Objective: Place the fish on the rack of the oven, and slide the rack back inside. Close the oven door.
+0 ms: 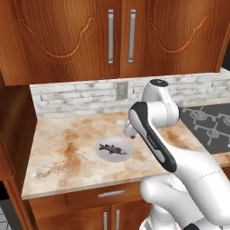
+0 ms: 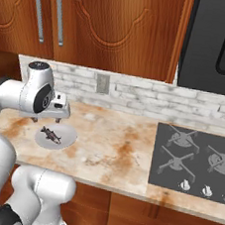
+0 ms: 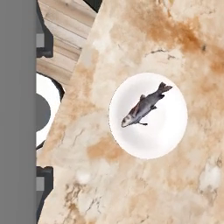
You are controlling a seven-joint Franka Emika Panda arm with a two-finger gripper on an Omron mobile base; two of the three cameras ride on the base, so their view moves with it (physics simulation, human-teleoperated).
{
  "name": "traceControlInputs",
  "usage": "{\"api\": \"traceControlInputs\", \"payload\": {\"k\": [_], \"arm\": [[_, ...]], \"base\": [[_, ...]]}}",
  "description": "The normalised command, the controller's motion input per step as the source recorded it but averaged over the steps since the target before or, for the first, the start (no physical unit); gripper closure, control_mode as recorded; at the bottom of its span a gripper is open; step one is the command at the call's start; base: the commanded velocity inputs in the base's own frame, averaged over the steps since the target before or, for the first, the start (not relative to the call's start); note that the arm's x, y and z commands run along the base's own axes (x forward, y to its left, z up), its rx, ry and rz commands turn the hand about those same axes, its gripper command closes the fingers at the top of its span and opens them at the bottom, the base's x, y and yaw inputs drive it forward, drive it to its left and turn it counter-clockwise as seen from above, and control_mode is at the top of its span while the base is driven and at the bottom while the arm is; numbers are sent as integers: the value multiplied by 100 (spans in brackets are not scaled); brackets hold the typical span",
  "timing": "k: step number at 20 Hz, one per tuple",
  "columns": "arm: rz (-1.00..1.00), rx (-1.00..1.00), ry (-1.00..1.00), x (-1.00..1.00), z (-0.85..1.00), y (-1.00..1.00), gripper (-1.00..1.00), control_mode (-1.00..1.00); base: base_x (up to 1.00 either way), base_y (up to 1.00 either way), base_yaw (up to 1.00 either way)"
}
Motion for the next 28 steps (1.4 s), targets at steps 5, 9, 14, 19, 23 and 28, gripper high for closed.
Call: {"api": "traceControlInputs", "payload": {"k": [5, 9, 14, 19, 23, 28], "arm": [[18, 0, 2, 9, -37, 34, -100, -100], [16, 0, 1, 13, -29, 29, -100, -100], [16, 0, 0, 17, -29, 9, -100, -100], [12, 0, 4, 27, -35, 0, -100, -100], [8, 0, 3, 34, -31, 6, -100, -100], [2, 0, 0, 32, -25, 1, -100, -100]], "base": [[0, 0, 0], [0, 0, 0], [0, 0, 0], [0, 0, 0], [0, 0, 0], [0, 0, 0]]}}
